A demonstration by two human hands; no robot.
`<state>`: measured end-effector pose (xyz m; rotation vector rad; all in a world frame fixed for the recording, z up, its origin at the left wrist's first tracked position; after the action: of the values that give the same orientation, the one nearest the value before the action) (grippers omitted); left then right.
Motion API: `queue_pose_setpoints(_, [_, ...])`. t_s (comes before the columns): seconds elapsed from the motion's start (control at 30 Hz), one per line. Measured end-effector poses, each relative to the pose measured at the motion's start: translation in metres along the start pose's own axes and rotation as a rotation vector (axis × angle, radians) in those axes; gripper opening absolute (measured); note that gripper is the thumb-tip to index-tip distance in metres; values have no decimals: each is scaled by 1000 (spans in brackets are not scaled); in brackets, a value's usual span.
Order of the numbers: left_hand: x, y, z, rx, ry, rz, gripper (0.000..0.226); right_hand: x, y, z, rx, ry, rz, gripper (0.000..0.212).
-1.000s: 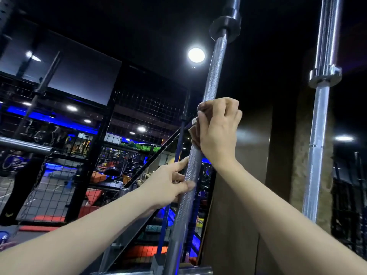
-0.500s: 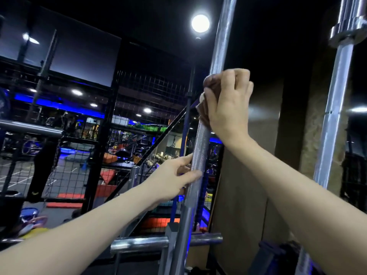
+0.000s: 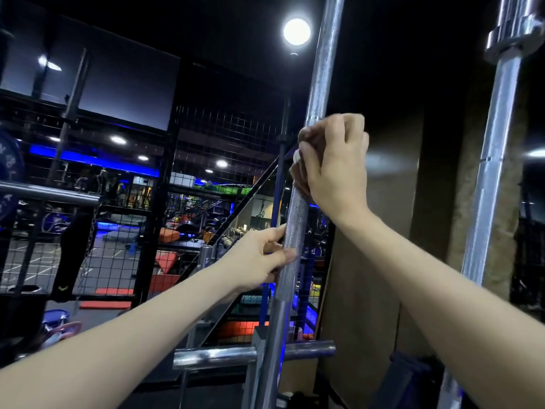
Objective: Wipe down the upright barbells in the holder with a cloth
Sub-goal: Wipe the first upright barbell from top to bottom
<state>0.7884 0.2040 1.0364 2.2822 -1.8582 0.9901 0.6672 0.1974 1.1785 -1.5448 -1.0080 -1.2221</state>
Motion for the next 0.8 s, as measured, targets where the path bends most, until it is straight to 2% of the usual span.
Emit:
queue_pose_setpoints(0.13, [-2,1,-3,46,-14,-3,57,-42,11,-3,101,27,-22,23])
queue_pose_setpoints(0.27, [-2,1,-3,87,-13,0,37,-72,20,-1,78,22,136,21])
queue_pose_setpoints(0.47, [-12,11,-9,278,17,4,49,-6,-1,-4,104,60,-19,19])
queue_pose_setpoints(0.57, [-25,20,8,265,38,-20,58,-36,9,-5,127,38,-8,24])
queue_pose_setpoints(0.73, [-29,9,22,311,-17,-124,43,-95,27,-1,72,-26,145,24])
queue_pose_setpoints(0.8, [-28,8,22,291,-36,-111,39,-82,22,2,35,-25,117,23])
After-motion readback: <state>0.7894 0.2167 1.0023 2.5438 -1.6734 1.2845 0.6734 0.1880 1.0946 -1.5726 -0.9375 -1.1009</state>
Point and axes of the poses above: each hand's wrist, its own x-axis towards the middle knuckle, its own y-axis out of the palm, z = x × y, the point moved 8 cm from there along x, towards the middle knuckle, and after that the axes turned 11 degrees about z, right-handed, at the moved point
